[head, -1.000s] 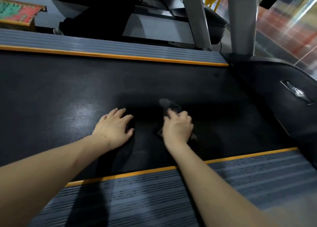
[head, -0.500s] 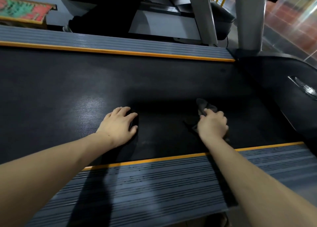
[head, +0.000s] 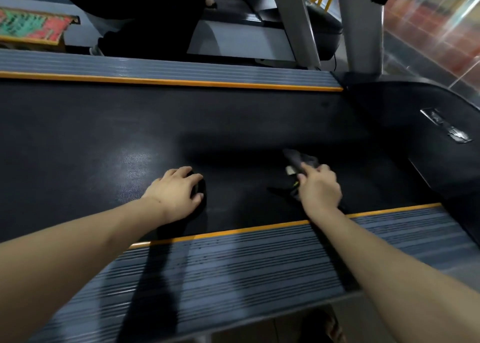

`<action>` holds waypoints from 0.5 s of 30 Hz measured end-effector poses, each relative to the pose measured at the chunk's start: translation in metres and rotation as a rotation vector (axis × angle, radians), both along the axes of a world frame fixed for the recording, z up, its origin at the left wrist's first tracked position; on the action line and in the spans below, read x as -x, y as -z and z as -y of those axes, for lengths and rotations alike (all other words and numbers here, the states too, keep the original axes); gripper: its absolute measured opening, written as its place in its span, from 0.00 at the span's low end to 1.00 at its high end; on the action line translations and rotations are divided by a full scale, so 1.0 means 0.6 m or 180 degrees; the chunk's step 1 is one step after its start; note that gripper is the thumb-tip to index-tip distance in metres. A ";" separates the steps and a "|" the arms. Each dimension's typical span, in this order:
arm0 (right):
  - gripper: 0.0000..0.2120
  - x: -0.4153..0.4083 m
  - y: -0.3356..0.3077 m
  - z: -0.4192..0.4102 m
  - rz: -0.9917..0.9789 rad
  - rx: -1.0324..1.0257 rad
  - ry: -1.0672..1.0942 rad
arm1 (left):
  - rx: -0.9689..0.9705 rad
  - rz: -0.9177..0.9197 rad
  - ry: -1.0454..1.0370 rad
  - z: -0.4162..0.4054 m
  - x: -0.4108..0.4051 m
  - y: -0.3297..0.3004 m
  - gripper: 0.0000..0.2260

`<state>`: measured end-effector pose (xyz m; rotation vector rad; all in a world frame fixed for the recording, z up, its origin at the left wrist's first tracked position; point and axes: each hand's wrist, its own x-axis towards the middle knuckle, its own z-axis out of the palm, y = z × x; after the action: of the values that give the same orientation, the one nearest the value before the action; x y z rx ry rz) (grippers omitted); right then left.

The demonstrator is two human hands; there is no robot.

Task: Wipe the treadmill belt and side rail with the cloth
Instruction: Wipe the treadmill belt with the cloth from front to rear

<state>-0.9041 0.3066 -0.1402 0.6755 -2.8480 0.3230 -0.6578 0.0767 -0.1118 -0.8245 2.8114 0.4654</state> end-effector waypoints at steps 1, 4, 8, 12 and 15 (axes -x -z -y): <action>0.18 0.008 -0.005 -0.012 0.0052 -0.0048 0.0227 | -0.0102 -0.0059 -0.0051 -0.007 0.004 0.001 0.25; 0.15 -0.034 -0.020 0.023 0.0305 -0.0066 0.0508 | -0.0275 -0.0117 -0.0198 -0.025 0.004 0.011 0.25; 0.16 -0.180 -0.015 0.115 0.0427 -0.0037 -0.0399 | -0.0163 -0.0187 -0.0297 -0.035 -0.018 0.012 0.23; 0.18 -0.225 -0.023 0.107 0.0628 0.0174 -0.1307 | -0.0089 -0.0202 -0.0342 -0.031 -0.058 0.021 0.22; 0.17 -0.153 -0.022 0.059 0.0427 0.0085 -0.0920 | 0.0020 -0.0185 -0.0298 -0.026 -0.082 0.025 0.23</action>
<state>-0.8123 0.2710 -0.1268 1.1022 -2.8616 0.4649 -0.6085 0.0925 -0.1270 -0.9624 2.8375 0.5025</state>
